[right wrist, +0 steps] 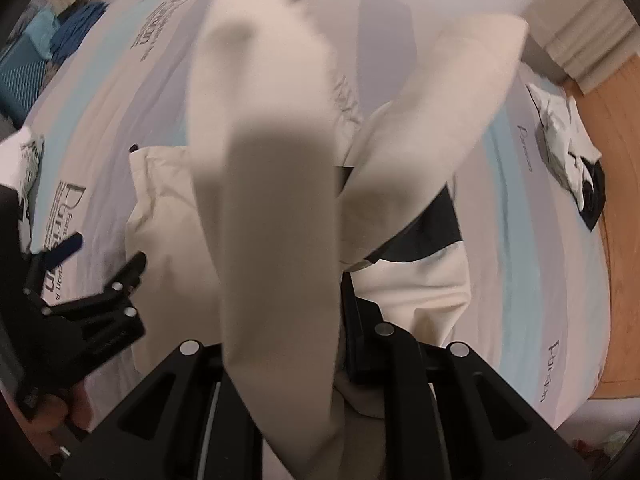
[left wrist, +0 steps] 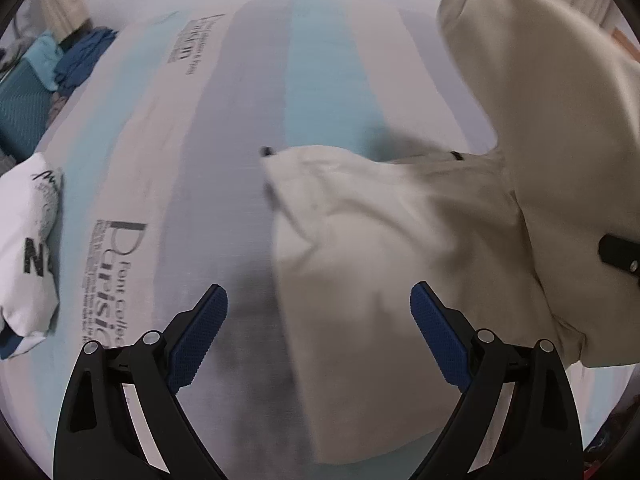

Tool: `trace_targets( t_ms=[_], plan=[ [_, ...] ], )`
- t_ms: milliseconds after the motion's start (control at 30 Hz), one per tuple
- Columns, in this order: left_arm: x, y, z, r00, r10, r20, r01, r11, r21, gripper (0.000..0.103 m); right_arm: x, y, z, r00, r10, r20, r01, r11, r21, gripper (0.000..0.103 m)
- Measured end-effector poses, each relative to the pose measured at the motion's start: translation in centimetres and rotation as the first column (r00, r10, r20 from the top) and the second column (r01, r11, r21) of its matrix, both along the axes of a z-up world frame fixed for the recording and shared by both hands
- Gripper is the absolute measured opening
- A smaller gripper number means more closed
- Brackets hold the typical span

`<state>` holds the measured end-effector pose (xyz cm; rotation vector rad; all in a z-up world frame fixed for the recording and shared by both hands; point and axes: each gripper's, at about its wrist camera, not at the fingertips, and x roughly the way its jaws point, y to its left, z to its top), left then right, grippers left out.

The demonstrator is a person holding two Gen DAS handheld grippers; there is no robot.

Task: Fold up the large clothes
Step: 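Grasp the folded jacket edge with the right tool and lift it, then fold the lifted jacket edge over the bundle with the right tool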

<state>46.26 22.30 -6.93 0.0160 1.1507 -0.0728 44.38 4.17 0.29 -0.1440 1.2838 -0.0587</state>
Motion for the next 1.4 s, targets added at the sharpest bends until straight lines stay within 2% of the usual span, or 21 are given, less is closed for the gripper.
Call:
trace_targets(
  t_ms=[300,800,1133,1400],
  plan=[
    [-1.4,6.9,-0.5,0.997,0.079,-0.012,-0.079,0.997,0.001,0.091,0.1,6.8,-2.8,0.997,0.070,-0.024,-0.072,0.995,-0.076,0.014],
    [-1.8,13.9,-3.0,0.991,0.127,-0.031,-0.128,0.991,-0.030,0.091,-0.2,16.1,-9.1,0.982,0.157,-0.105,-0.169,0.979,-0.114,0.015],
    [-2.0,15.6,-4.4,0.990,0.136,-0.048,-0.138,0.990,-0.043,0.091,-2.0,18.2,-11.6,0.972,0.220,-0.081,-0.231,0.958,-0.172,0.020],
    [-2.6,16.5,-4.7,0.988,0.143,-0.058,-0.145,0.989,-0.040,0.091,-2.4,18.2,-12.3,0.961,0.252,-0.111,-0.260,0.963,-0.069,0.023]
  ],
)
